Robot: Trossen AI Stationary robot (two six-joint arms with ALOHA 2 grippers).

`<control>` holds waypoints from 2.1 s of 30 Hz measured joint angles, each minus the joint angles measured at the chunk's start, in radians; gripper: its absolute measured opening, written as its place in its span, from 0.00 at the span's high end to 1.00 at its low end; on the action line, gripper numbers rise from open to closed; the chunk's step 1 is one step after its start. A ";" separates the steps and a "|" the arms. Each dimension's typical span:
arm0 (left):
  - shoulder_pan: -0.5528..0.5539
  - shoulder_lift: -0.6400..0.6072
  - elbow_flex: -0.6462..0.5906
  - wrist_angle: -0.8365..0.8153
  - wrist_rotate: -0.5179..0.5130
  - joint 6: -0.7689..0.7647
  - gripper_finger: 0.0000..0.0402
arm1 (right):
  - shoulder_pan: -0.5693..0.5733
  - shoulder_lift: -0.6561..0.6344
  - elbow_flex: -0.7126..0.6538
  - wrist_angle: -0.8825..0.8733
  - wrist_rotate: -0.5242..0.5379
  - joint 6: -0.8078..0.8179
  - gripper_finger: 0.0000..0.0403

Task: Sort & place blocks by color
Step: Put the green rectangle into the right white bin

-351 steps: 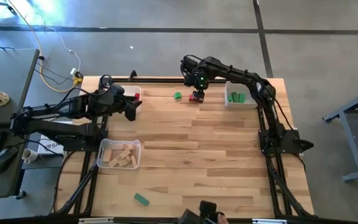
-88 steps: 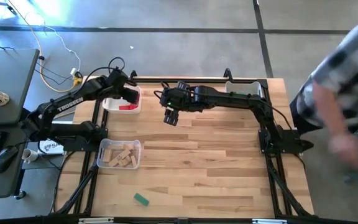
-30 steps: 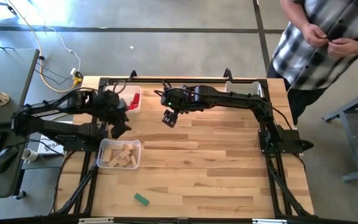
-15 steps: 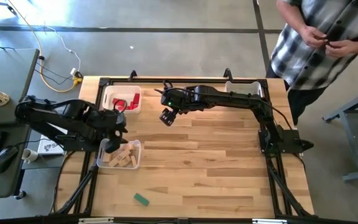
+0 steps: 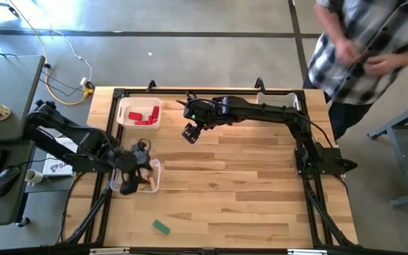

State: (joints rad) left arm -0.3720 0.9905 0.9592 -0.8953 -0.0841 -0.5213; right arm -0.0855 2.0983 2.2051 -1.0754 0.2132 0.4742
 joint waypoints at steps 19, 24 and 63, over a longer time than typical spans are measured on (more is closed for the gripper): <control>-0.284 0.290 0.000 0.227 -0.077 0.132 0.41 | -0.029 0.000 0.000 -0.009 0.010 0.000 0.32; -0.330 0.354 0.000 0.274 -0.077 0.132 0.41 | -0.033 0.000 0.000 -0.008 0.021 0.000 0.32; -0.376 0.769 0.000 0.515 -0.007 0.175 0.41 | -0.035 0.000 0.000 -0.004 0.022 0.024 0.32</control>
State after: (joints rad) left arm -0.7479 1.7594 0.9596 -0.3806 -0.0913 -0.3464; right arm -0.1200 2.0983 2.2051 -1.0798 0.2356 0.4980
